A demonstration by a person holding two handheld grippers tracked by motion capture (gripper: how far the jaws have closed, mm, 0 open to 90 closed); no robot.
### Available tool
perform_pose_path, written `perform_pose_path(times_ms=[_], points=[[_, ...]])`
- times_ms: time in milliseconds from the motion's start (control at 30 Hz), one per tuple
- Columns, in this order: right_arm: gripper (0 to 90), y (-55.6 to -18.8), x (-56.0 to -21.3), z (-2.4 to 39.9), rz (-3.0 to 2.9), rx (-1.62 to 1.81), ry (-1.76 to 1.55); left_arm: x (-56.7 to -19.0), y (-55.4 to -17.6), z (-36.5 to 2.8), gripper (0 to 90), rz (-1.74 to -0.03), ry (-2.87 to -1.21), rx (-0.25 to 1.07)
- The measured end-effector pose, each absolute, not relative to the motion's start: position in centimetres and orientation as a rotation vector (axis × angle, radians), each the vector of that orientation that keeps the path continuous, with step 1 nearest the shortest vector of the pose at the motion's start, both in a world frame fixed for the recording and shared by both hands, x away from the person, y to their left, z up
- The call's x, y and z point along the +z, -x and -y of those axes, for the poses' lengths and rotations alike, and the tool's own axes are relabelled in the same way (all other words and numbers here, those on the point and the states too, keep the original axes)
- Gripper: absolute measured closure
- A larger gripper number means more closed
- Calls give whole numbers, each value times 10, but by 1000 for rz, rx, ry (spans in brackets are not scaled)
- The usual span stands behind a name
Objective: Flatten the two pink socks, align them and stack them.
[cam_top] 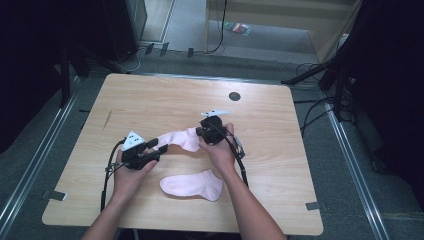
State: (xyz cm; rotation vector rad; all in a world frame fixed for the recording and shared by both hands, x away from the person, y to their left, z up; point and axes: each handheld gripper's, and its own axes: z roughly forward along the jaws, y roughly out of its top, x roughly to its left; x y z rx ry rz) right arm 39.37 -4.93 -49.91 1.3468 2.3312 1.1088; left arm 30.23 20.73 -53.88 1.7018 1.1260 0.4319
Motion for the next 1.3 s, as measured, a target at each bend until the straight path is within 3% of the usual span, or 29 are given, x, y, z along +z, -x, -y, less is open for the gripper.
perform_pose_path(times_ms=[100,200,267,367,767,967,1300], points=[[897,-397,-504,61,-2333,1099,-1366,-537,-305,-216,498,-1181,-1653,417],[868,-398,-509,69,-2327,1141,-1412,-539,-312,-225,582,-1337,-1573,395],[775,-398,-513,72,-2312,1162,-1416,-541,-316,-229,600,-1392,-1508,363],[696,-397,-516,76,-2279,1172,-1430,-543,-323,-226,589,-1413,-1538,392],[590,-390,-526,76,-2259,1122,-1421,-546,-343,-210,547,-1459,-1625,411],[583,-389,-532,73,-2274,1110,-1431,-552,-346,-209,674,-1517,-1659,357],[589,-385,-538,76,-2284,1091,-1433,-551,-345,-211,844,-1538,-1695,405]])
